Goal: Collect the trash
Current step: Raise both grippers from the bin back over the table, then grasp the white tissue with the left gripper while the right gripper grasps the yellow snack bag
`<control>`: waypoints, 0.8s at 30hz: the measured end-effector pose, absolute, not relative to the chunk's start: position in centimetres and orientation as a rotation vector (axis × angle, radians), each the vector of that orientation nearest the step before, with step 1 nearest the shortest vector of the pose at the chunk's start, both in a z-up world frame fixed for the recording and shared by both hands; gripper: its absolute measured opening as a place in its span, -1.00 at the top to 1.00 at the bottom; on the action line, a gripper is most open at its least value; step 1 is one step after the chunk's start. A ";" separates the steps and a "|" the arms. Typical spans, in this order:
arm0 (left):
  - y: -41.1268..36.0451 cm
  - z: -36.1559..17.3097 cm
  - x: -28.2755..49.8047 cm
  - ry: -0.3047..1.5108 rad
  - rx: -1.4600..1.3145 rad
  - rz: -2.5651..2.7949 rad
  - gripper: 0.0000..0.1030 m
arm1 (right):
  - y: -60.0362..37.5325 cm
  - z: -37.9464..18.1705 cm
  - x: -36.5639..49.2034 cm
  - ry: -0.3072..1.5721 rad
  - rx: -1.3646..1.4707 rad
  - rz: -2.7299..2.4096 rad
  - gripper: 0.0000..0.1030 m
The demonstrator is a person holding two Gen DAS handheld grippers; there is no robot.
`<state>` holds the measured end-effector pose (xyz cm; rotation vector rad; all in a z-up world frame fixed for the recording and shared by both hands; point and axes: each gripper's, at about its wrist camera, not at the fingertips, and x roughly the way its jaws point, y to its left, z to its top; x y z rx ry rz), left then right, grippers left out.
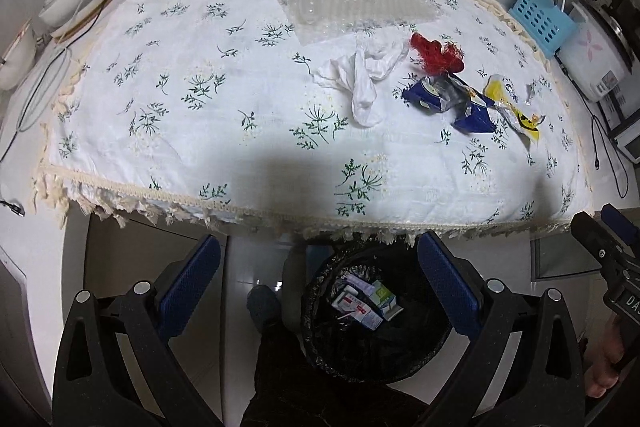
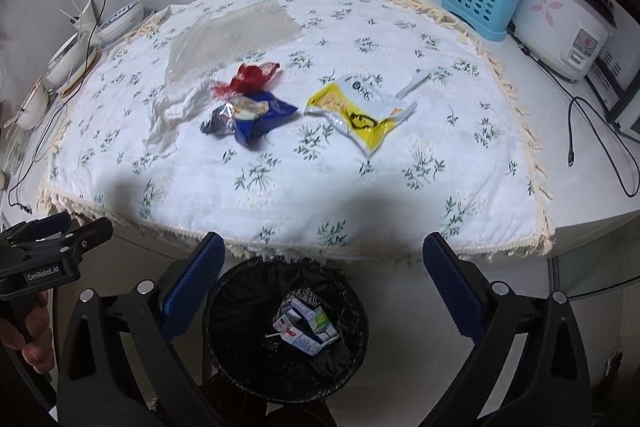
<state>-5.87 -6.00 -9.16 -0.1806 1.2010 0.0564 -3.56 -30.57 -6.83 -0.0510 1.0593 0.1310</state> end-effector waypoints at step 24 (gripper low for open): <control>-3.4 -11.2 5.0 1.242 -0.181 0.015 -0.76 | -30.7 -9.6 6.2 1.129 -0.024 0.066 -0.83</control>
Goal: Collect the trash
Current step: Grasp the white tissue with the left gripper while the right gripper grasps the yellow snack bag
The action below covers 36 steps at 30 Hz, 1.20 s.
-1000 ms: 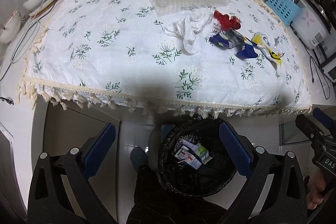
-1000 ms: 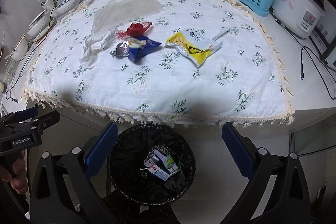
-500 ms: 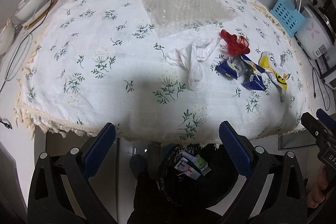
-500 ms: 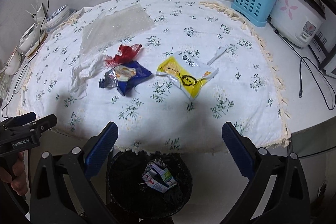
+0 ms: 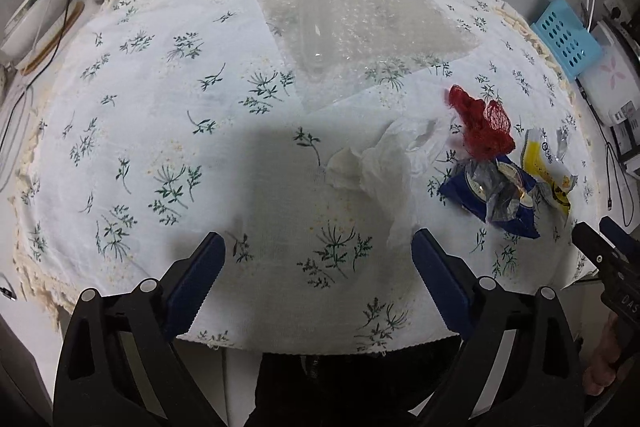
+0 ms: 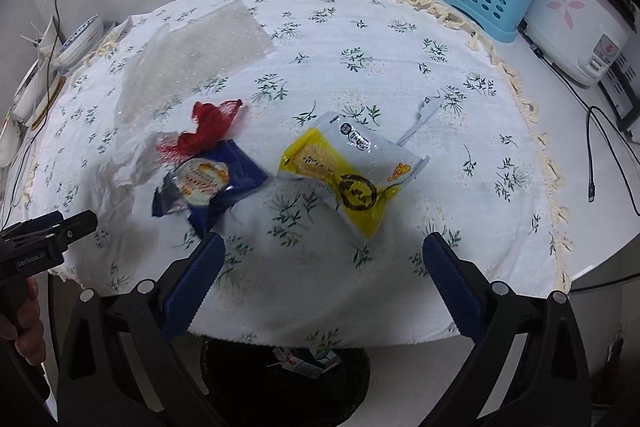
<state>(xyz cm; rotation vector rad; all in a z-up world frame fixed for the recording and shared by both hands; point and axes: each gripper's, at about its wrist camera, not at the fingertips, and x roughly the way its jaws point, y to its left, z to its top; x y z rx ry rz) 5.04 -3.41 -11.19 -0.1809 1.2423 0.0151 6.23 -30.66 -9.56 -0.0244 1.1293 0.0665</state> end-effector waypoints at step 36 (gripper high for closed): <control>-7.0 -13.0 10.5 1.323 -0.057 -0.087 0.83 | -29.6 -13.8 13.9 1.310 -0.140 0.287 0.29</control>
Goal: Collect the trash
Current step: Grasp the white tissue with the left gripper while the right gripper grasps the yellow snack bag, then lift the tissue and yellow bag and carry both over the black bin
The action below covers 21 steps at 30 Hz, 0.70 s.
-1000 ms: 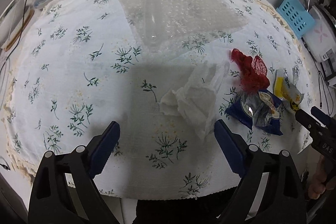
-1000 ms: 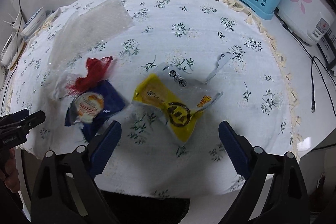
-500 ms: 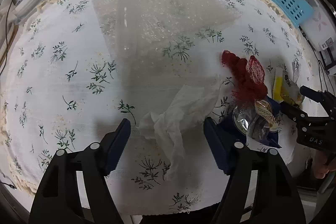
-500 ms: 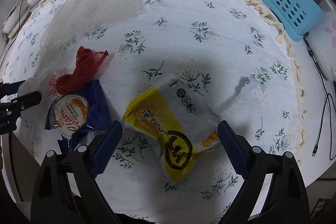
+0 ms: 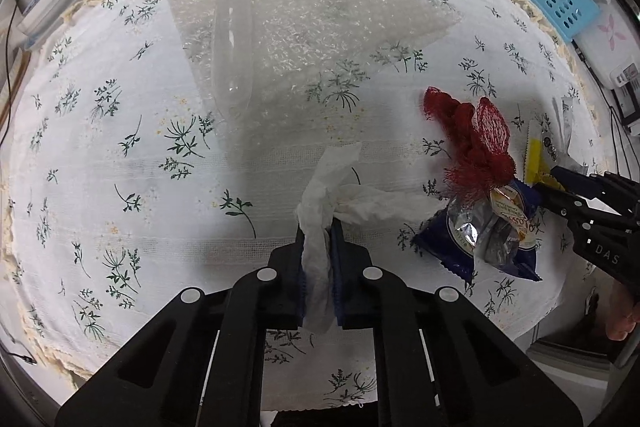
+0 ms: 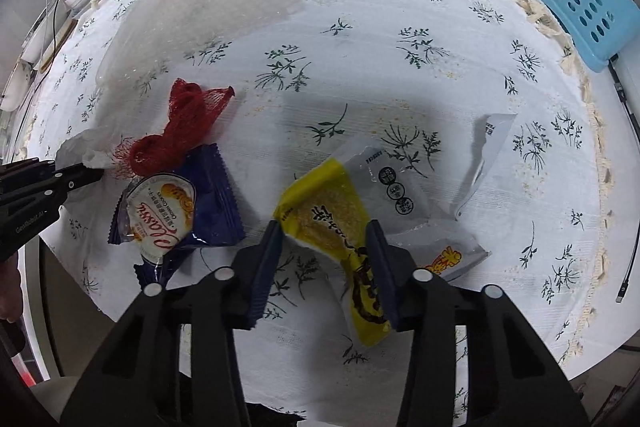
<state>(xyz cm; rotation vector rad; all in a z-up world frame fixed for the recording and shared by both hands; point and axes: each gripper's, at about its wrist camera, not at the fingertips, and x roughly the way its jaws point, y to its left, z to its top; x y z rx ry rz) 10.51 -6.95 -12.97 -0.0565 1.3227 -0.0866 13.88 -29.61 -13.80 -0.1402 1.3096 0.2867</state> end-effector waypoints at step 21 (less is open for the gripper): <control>-5.7 -11.8 8.9 1.296 -0.100 -0.089 0.84 | -31.2 -13.7 13.8 1.297 -0.056 0.275 0.76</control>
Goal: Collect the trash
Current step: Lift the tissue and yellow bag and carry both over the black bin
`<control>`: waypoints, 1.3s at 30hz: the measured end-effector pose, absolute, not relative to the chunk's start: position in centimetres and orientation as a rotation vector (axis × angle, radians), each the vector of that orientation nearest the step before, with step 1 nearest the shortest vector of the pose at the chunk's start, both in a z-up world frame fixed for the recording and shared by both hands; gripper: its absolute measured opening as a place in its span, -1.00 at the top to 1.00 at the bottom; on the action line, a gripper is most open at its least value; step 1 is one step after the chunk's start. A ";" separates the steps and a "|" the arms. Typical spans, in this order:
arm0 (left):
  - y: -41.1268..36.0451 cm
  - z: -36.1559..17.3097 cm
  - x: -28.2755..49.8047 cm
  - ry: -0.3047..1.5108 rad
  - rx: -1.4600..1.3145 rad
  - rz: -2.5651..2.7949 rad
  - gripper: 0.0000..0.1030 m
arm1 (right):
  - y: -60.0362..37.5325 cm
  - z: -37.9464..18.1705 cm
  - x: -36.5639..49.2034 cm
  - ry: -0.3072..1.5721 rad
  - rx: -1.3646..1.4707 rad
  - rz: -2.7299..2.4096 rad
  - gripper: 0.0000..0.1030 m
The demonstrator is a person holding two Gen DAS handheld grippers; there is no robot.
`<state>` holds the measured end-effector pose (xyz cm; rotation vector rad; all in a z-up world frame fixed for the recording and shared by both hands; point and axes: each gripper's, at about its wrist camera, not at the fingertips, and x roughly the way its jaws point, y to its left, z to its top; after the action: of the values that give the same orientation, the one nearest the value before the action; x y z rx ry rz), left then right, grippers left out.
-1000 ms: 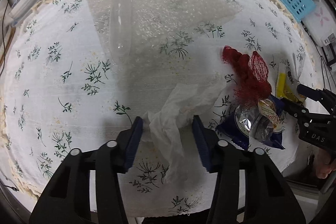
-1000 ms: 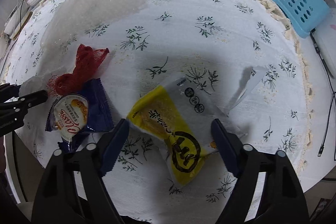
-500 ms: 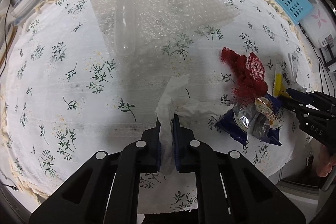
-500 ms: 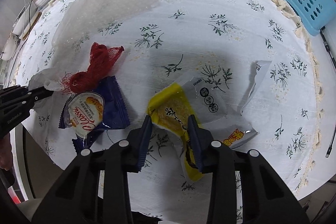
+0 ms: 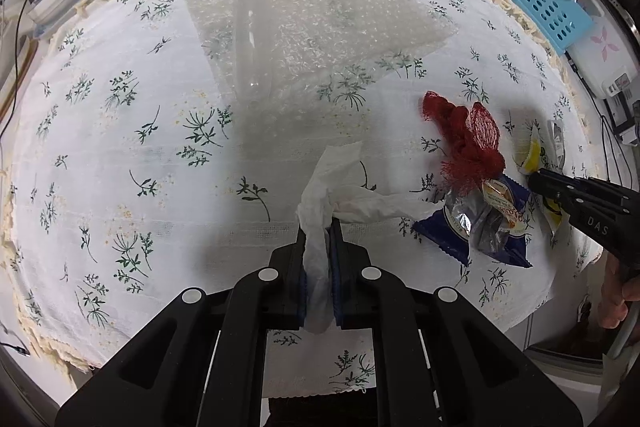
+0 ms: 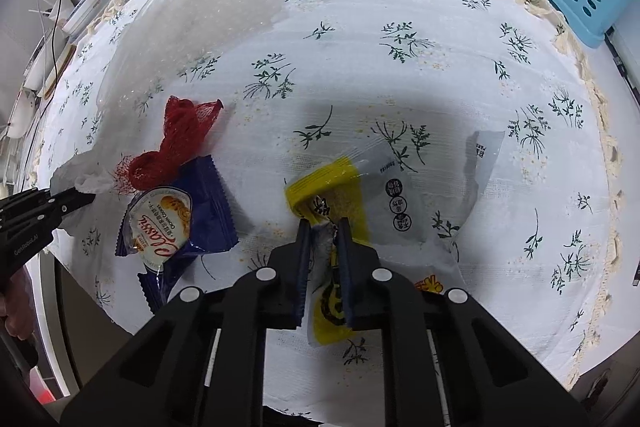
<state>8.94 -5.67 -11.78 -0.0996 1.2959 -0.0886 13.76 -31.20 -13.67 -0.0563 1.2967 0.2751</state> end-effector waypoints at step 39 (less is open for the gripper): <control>-6.3 -7.8 3.6 1.220 -0.135 -0.110 0.84 | -29.6 -6.9 5.6 1.122 -0.057 0.184 0.81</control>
<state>3.58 -6.27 -7.84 -0.1346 1.2200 -0.1101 5.59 -29.56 -6.92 -0.0569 1.1221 0.1836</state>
